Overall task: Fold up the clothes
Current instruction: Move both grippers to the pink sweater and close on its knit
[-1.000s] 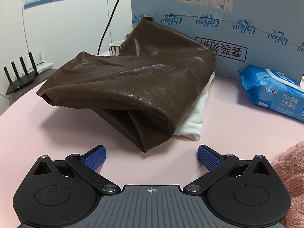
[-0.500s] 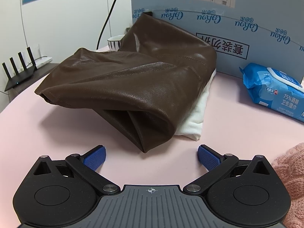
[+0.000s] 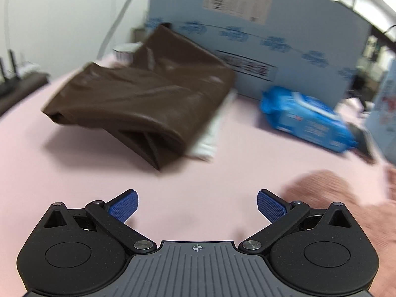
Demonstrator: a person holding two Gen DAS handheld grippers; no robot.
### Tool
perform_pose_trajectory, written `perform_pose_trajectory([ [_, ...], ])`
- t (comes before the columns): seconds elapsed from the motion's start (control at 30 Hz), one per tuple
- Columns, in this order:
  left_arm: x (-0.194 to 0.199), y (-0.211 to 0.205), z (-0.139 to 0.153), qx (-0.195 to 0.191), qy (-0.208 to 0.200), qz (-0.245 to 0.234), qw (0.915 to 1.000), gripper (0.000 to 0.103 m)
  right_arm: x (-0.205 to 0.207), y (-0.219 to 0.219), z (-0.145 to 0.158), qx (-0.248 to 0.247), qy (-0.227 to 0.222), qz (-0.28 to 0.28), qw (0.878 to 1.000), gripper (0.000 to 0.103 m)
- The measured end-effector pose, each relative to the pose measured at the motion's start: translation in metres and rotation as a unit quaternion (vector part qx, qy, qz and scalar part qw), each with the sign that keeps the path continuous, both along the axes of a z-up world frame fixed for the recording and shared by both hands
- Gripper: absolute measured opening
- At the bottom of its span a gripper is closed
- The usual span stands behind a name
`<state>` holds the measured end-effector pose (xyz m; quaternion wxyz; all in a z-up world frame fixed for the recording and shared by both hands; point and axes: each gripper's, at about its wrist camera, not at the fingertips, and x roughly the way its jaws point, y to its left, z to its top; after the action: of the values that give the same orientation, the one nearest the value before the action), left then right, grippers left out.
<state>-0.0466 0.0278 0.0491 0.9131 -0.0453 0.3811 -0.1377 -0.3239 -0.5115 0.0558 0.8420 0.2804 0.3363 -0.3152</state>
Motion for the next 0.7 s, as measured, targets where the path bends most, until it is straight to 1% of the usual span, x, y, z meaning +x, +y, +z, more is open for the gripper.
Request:
perform_pose_trajectory([
  [0.13, -0.019, 0.005, 0.009, -0.001, 0.004, -0.045, 0.999, 0.103, -0.013, 0.03, 0.021, -0.001, -0.015, 0.034, 0.999, 0.092],
  [0.23, -0.031, 0.008, 0.008, -0.012, 0.022, -0.077, 0.9967, 0.103, -0.012, 0.066, 0.036, -0.02, -0.009, 0.104, 0.994, 0.092],
  [0.3, -0.035, 0.01, 0.006, -0.015, 0.029, -0.083, 0.996, 0.103, -0.01, 0.087, 0.044, -0.034, -0.003, 0.139, 0.99, 0.092],
  [0.37, -0.038, 0.011, 0.001, -0.012, 0.04, -0.082, 0.9958, 0.103, -0.008, 0.104, 0.047, -0.055, 0.015, 0.158, 0.986, 0.092],
  [0.43, -0.038, 0.01, -0.003, -0.024, 0.054, -0.084, 0.9947, 0.103, -0.006, 0.115, 0.045, -0.082, 0.052, 0.16, 0.982, 0.092],
  [0.53, -0.036, 0.006, -0.005, -0.048, 0.074, -0.086, 0.9925, 0.103, -0.006, 0.114, 0.038, -0.091, 0.101, 0.149, 0.979, 0.091],
  [0.6, -0.035, -0.003, -0.007, -0.084, 0.1, -0.093, 0.987, 0.103, -0.009, 0.105, 0.035, -0.075, 0.1, 0.137, 0.983, 0.091],
  [0.63, -0.033, -0.01, -0.009, -0.093, 0.113, -0.096, 0.9845, 0.103, -0.009, 0.1, 0.035, -0.065, 0.096, 0.132, 0.984, 0.091],
  [0.7, -0.031, -0.024, -0.013, -0.099, 0.137, -0.099, 0.9807, 0.103, -0.009, 0.092, 0.032, -0.056, 0.097, 0.128, 0.985, 0.091],
])
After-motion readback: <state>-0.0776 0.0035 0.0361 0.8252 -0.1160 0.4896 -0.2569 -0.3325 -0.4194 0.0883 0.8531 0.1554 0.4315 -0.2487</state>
